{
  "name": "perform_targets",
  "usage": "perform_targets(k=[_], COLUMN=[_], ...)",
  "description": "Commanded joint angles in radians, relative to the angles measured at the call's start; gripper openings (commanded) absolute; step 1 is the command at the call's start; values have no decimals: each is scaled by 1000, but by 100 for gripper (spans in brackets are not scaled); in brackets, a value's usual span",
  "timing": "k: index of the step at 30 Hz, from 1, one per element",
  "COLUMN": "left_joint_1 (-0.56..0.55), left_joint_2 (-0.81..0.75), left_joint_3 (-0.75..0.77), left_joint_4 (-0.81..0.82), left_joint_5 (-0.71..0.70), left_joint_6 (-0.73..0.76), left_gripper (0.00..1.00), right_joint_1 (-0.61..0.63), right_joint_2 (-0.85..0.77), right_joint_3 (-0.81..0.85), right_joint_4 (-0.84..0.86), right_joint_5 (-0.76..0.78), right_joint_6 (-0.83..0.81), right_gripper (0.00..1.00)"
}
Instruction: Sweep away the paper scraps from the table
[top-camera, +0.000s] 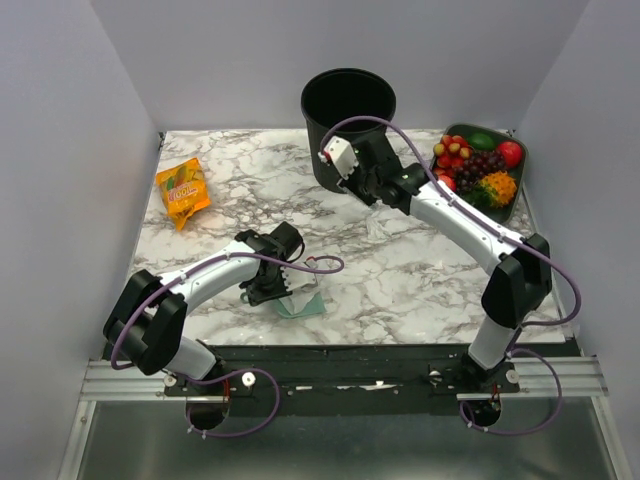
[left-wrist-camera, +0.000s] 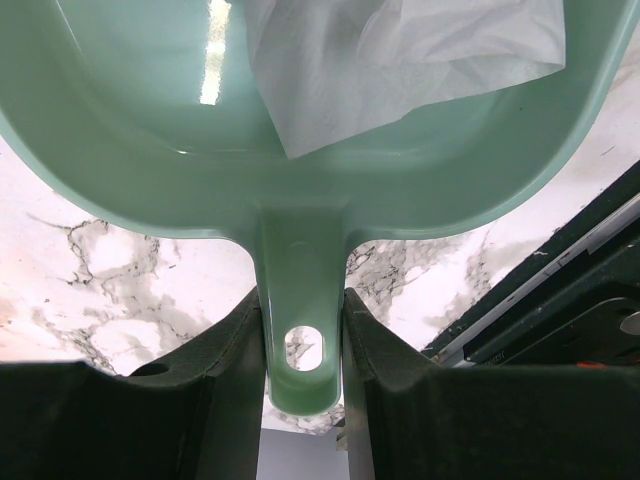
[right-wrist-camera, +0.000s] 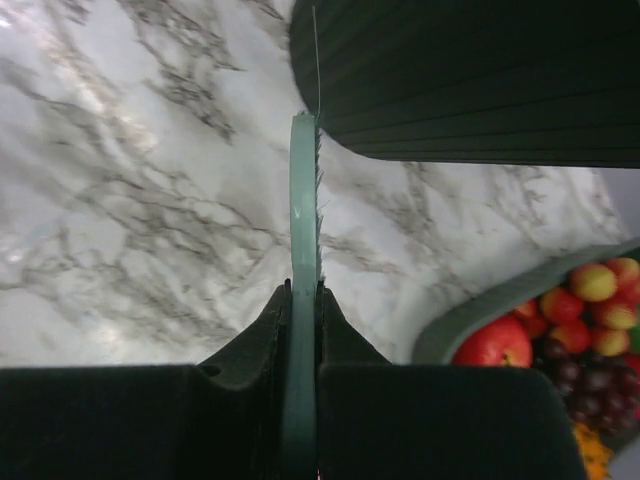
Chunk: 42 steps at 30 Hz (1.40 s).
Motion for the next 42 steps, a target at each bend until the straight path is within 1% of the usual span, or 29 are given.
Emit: perform_targets(k=[1, 2, 3, 5, 6, 8, 12, 14, 15, 17, 18, 22, 24, 25, 27, 28, 29, 30, 31, 33, 36, 40, 42], left_joint_1=[-7, -6, -6, -6, -7, -6, -6, -7, -6, -7, -6, -7, -6, -6, -7, -8, -8, -8, -9, -8, -8, -8, -8], left_joint_2=[2, 2, -1, 1, 1, 1, -1, 1, 2, 2, 4, 9, 16, 18, 27, 30, 33, 36, 38, 38, 36, 32, 27], left_joint_3=[15, 17, 15, 17, 17, 18, 23, 23, 23, 23, 21, 23, 28, 32, 38, 46, 51, 54, 61, 67, 66, 55, 51], left_joint_4=[-16, -14, -16, -17, -17, -17, -17, -16, -17, -19, -20, -23, -23, -25, -25, -25, -25, -29, -31, -36, -37, -39, -39], left_joint_5=[0, 2, 2, 0, 0, 0, 0, 3, 8, 11, 11, 13, 16, 17, 17, 17, 17, 17, 16, 14, 16, 16, 17], left_joint_6=[-12, -12, -15, -13, -15, -15, -15, -15, -16, -16, -15, -12, -18, -19, -22, -24, -26, -26, -26, -26, -24, -24, -19], left_gripper=[0, 0, 0, 0, 0, 0, 0, 0, 0, 0, 0, 0, 0, 0, 0, 0, 0, 0, 0, 0, 0, 0, 0], right_joint_1=[-7, -7, -7, -7, -8, -7, -8, -8, -8, -5, -1, 18, 45, 56, 78, 82, 82, 82, 84, 82, 65, 62, 61], right_joint_2=[79, 90, 123, 163, 174, 168, 161, 159, 156, 132, 124, 85, 73, 70, 67, 64, 62, 62, 50, 33, 10, -48, -97], right_joint_3=[-30, -36, -36, -8, -10, -25, -68, -76, -76, -91, -96, -128, -113, -100, -62, -18, 4, 19, 30, 38, 38, -23, -54], right_joint_4=[127, 151, 174, 150, 139, 132, 96, 43, -27, -81, -135, -224, -261, -269, -269, -267, -267, -248, -229, -206, -244, -272, -258], right_joint_5=[250, 277, 324, 353, 344, 324, 338, 320, 297, 211, 170, -25, -93, -192, -295, -513, -613, -689, -750, -745, -743, -656, -634], right_joint_6=[-200, -238, -315, -337, -355, -358, -369, -340, -279, -205, -123, 54, 134, 163, 241, 260, 284, 356, 387, 398, 337, 259, 261], right_gripper=[1, 1, 1, 1, 1, 1, 1, 1, 0, 1, 0, 1, 1, 1, 0, 1, 1, 1, 0, 1, 0, 1, 1])
